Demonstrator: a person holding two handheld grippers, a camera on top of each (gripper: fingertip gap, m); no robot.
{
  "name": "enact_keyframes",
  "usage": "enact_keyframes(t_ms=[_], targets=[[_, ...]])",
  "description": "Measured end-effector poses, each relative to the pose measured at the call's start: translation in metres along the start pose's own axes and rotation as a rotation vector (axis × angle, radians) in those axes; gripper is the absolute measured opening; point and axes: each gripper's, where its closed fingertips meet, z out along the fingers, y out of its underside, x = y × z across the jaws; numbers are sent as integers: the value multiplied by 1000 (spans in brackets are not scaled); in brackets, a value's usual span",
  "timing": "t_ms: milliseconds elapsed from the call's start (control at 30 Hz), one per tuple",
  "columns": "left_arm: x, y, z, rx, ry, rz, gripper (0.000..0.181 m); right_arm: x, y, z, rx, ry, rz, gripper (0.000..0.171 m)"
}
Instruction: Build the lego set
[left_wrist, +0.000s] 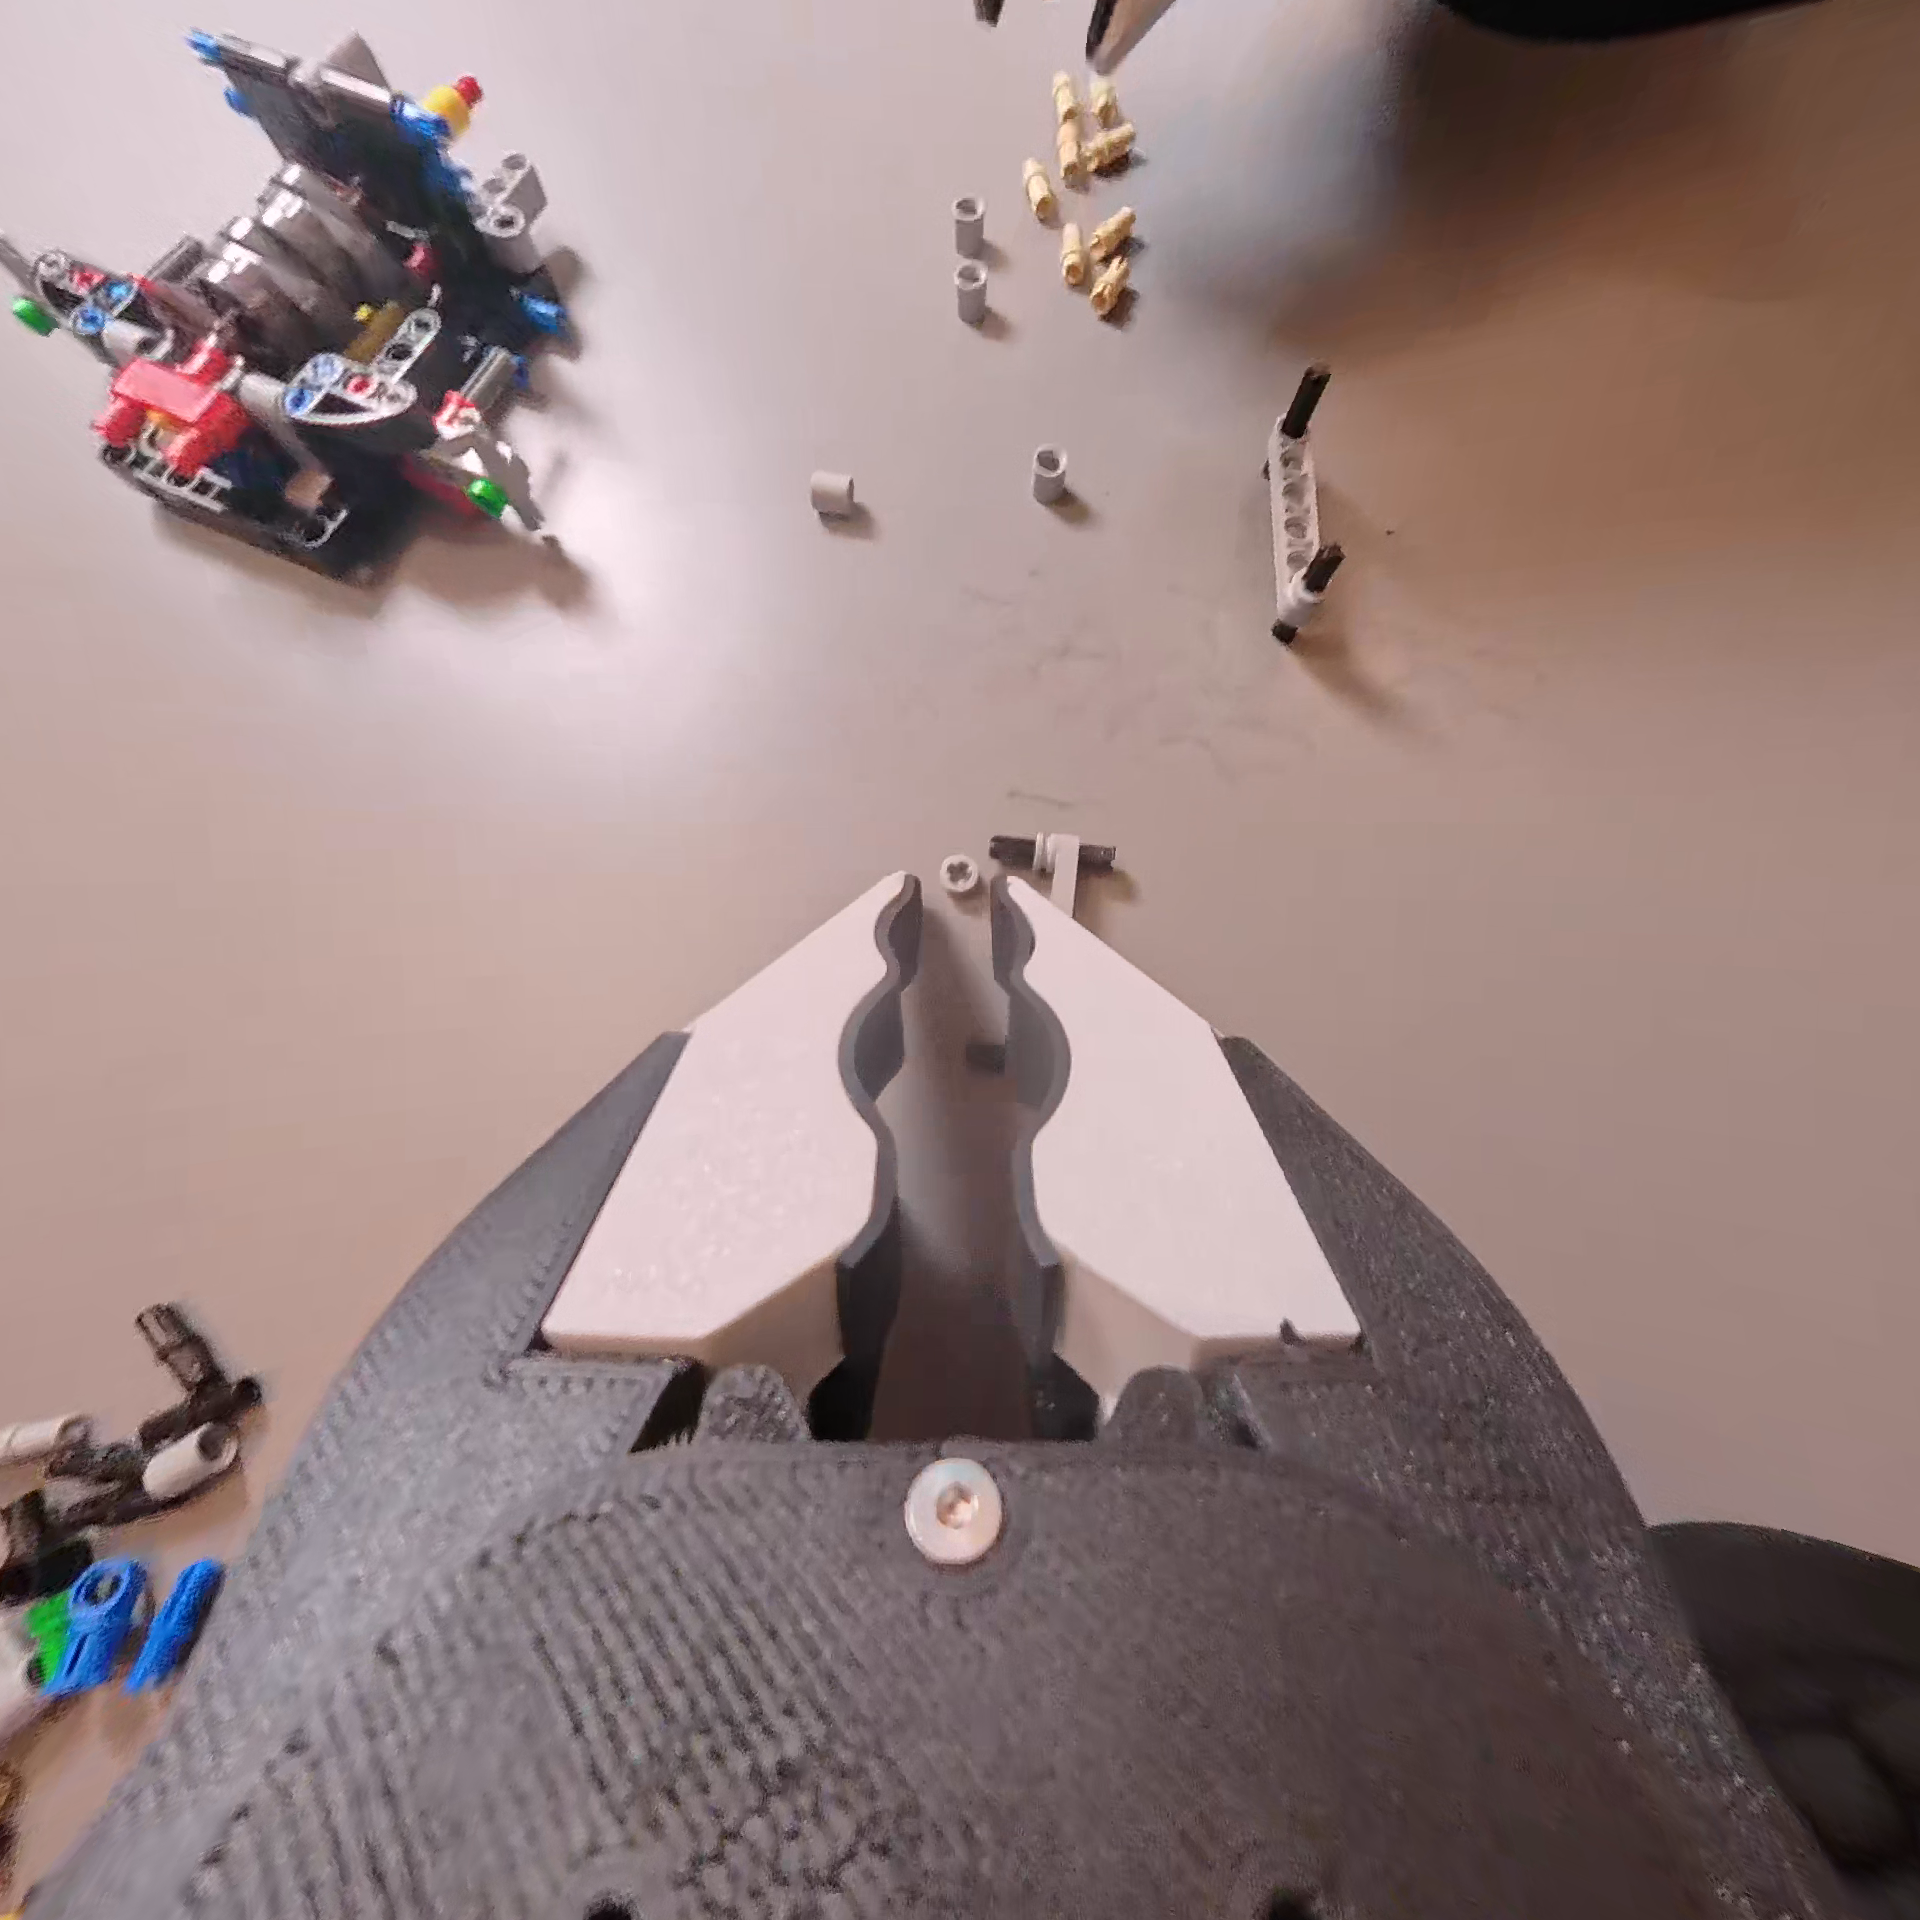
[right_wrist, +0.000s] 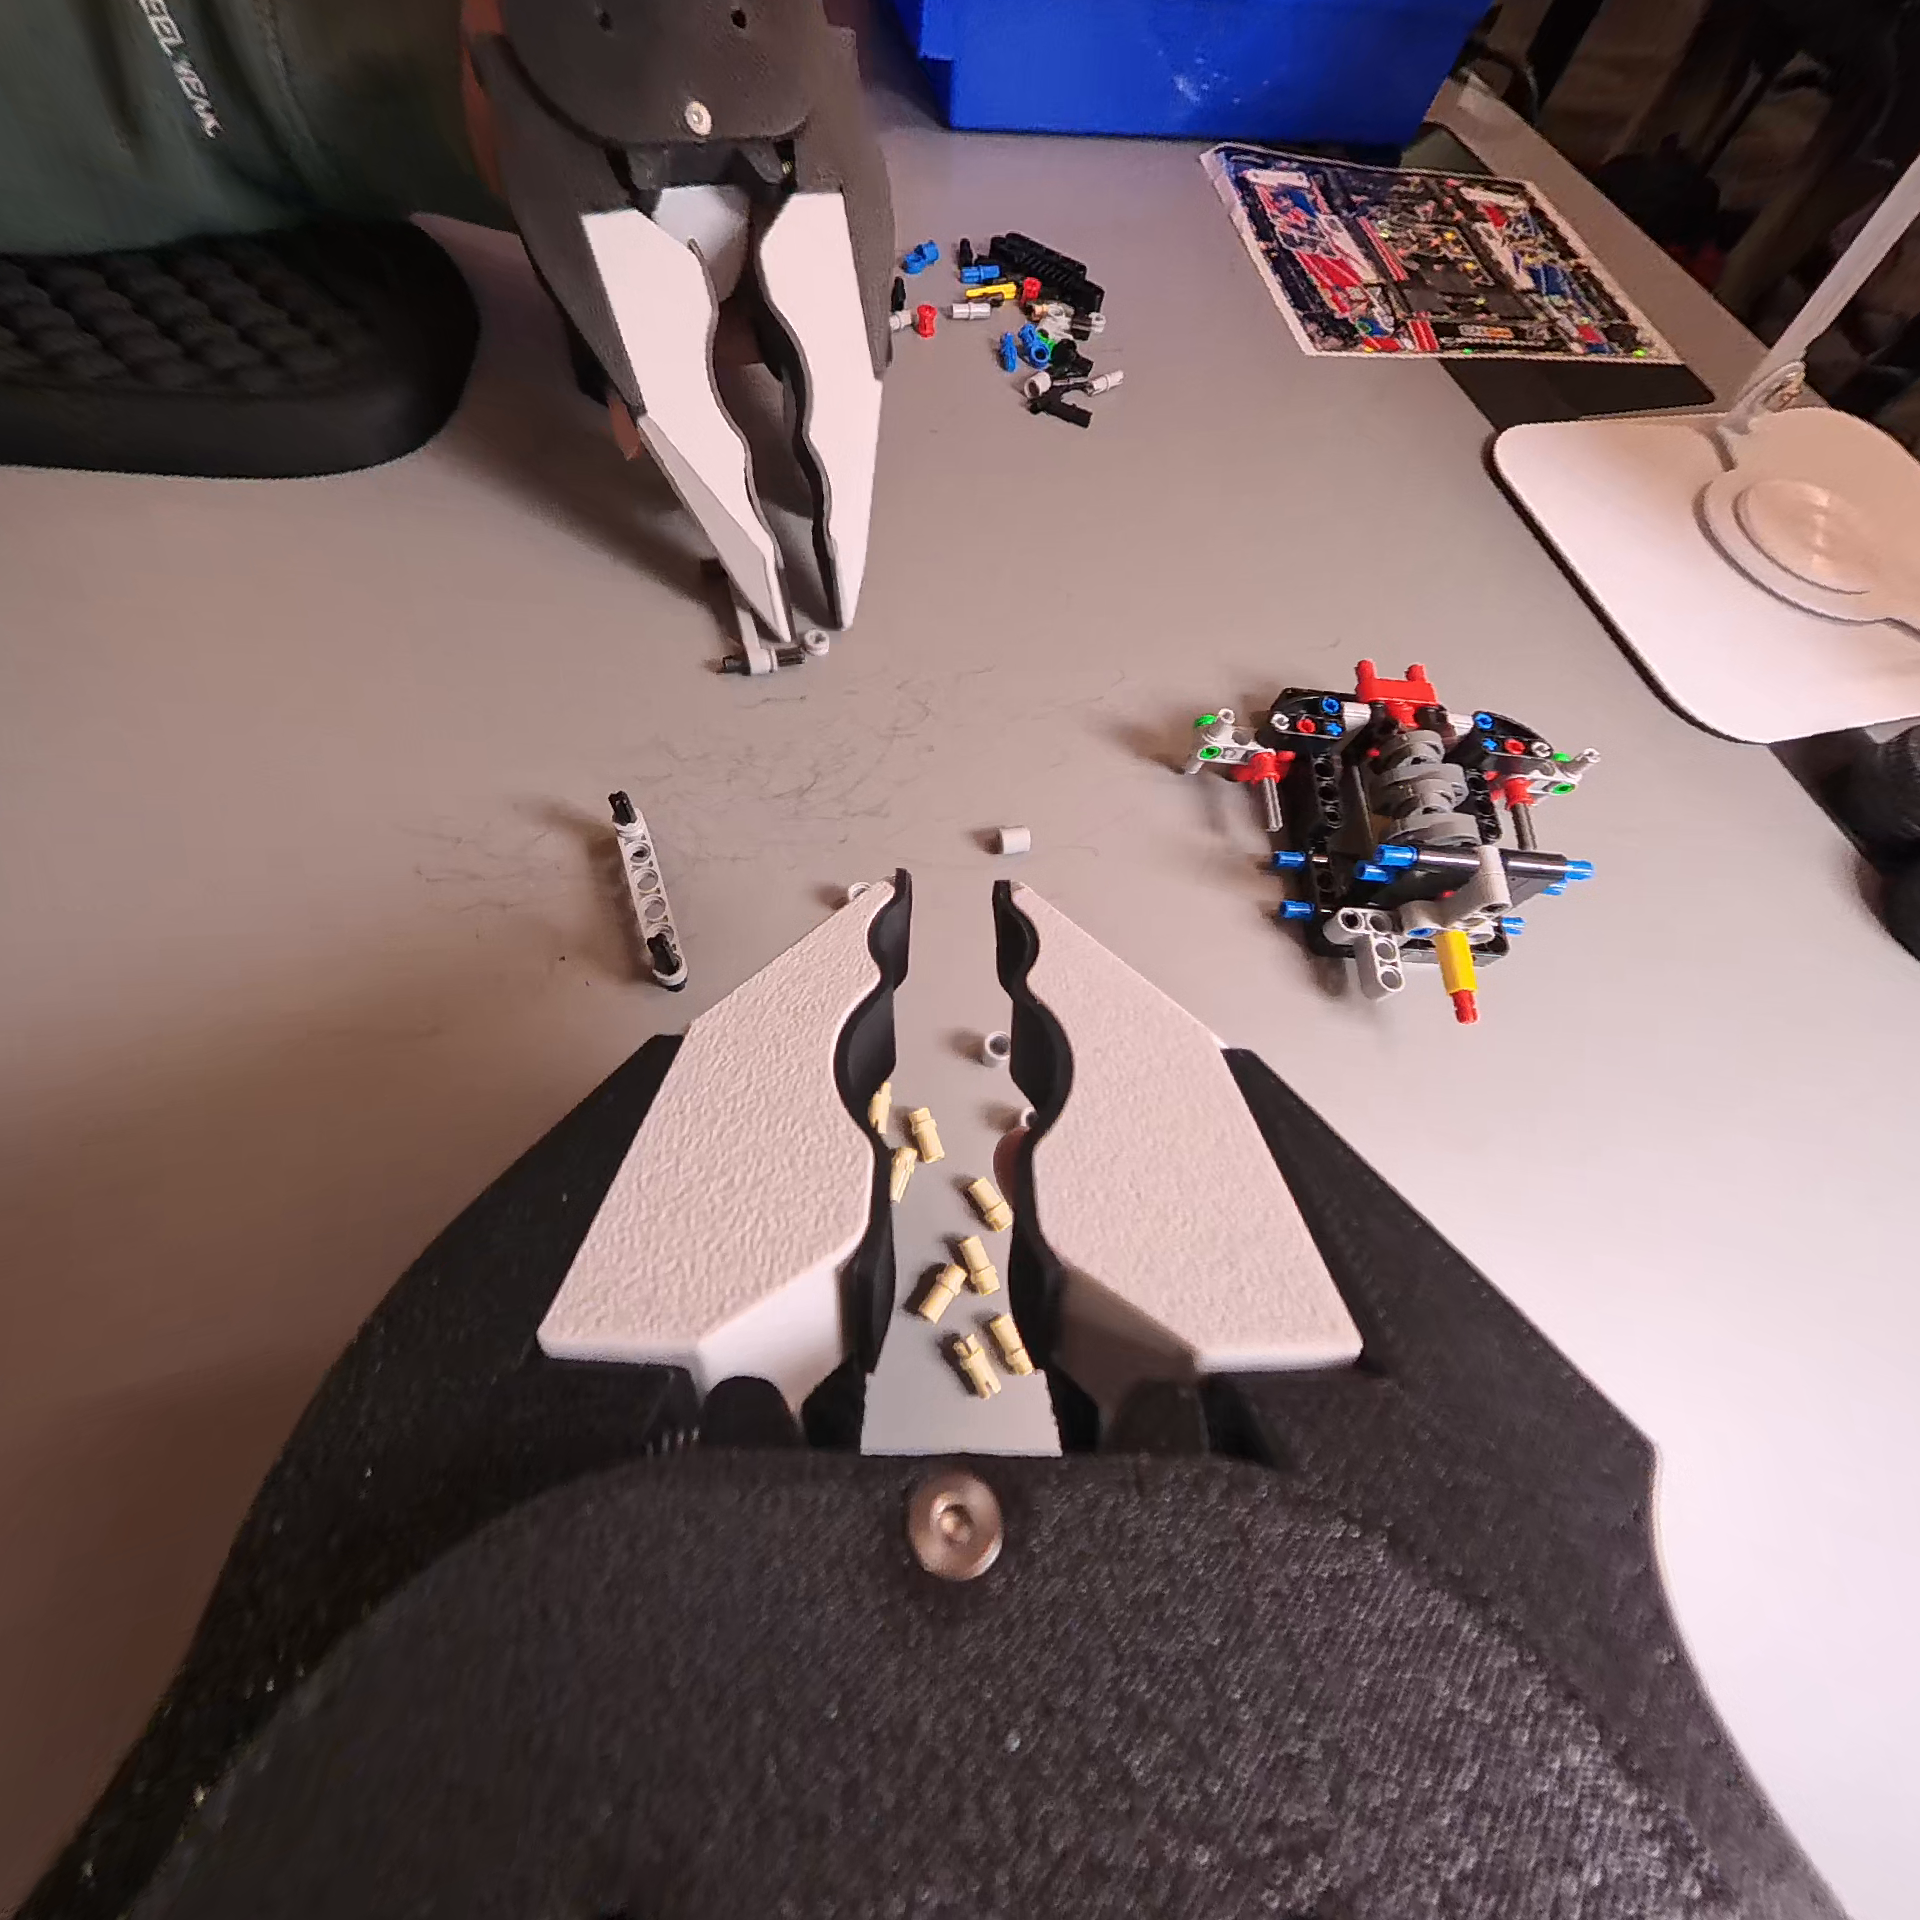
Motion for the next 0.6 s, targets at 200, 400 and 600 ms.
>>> enact_keyframes(t_ms=[200, 400, 600], targets=[[3, -3, 4, 2, 25, 8, 5, -2, -2, -1, 10, -15, 1, 13], [0, -13, 6, 31, -11, 8, 5, -7, -3, -2, 10, -18, -25, 13], [22, -52, 32, 36, 30, 41, 5, -8, -1, -5, -9, -15, -50, 13]])
